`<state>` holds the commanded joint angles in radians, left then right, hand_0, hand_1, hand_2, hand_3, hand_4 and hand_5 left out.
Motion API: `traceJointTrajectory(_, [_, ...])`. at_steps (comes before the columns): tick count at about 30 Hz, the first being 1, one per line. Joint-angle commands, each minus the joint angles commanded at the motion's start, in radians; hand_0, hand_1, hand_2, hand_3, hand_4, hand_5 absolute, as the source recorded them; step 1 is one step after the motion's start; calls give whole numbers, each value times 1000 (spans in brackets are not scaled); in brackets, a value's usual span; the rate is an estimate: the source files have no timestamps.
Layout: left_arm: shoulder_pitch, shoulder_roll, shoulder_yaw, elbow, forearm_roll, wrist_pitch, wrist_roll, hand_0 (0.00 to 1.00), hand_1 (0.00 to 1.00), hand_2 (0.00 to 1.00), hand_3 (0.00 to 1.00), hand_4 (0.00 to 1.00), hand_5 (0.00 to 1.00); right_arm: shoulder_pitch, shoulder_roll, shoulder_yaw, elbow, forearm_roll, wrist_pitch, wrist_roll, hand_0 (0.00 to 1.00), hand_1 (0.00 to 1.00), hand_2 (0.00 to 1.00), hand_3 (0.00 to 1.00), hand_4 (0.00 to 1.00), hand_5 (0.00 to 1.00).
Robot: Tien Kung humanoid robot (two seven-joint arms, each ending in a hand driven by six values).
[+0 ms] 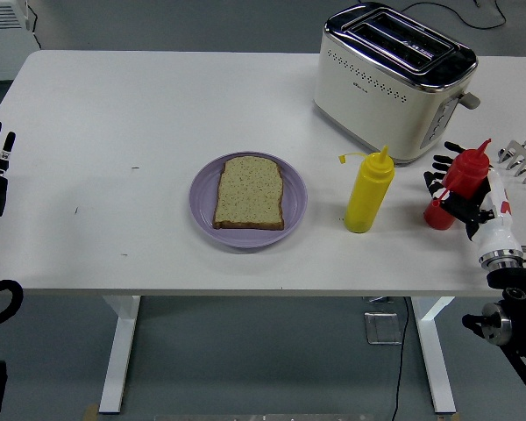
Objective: Pick up the cup,pour liquid into bread,place the cup on the desk
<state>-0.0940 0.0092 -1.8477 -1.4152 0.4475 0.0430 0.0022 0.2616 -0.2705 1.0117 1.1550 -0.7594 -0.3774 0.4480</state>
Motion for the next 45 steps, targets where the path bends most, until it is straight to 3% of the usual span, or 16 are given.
traceJointTrajectory(2, [0, 0, 0, 0, 0, 0, 0, 786, 742, 742, 702, 514, 998, 3, 2, 0, -3, 19, -12, 3, 517, 487, 487, 487, 701, 2])
traceJointTrajectory(3, [0, 0, 0, 0, 0, 0, 0, 785, 742, 742, 702, 514, 998, 4, 2, 1, -4, 28, -17, 4, 424, 393, 451, 423, 663, 2])
traceJointTrajectory(8, [1, 0, 2, 0, 0, 0, 0, 785, 742, 742, 702, 514, 998, 11, 6, 6, -7, 109, -46, 23, 424, 393, 451, 423, 663, 2])
traceJointTrajectory(9, [2, 0, 2, 0, 0, 0, 0, 786, 742, 742, 702, 514, 998, 12, 7, 6, -7, 116, -48, 26, 290, 313, 402, 373, 641, 2])
traceJointTrajectory(14, [3, -1, 5, 1, 0, 0, 0, 786, 742, 742, 702, 514, 998, 15, 9, 3, -7, 155, -51, 32, 290, 313, 402, 373, 641, 2])
traceJointTrajectory(15, [3, 0, 5, 1, 0, 0, 0, 786, 742, 742, 702, 514, 998, 15, 10, 2, -6, 162, -49, 32, 226, 266, 377, 363, 649, 2])
traceJointTrajectory(28, [7, 0, 7, 1, 0, 0, 0, 787, 743, 742, 701, 514, 998, 9, 7, 18, 32, 205, -18, 3, 211, 249, 362, 372, 655, 2])
traceJointTrajectory(39, [5, 0, 1, 0, 0, 0, -1, 788, 743, 743, 701, 514, 997, 7, -5, 118, 135, 122, -55, -41, 188, 238, 345, 373, 653, 2])
traceJointTrajectory(45, [1, 1, -3, -1, 0, 1, -1, 788, 743, 743, 701, 514, 997, 29, -35, 190, 229, -77, -61, -154, 197, 233, 338, 372, 655, 2])
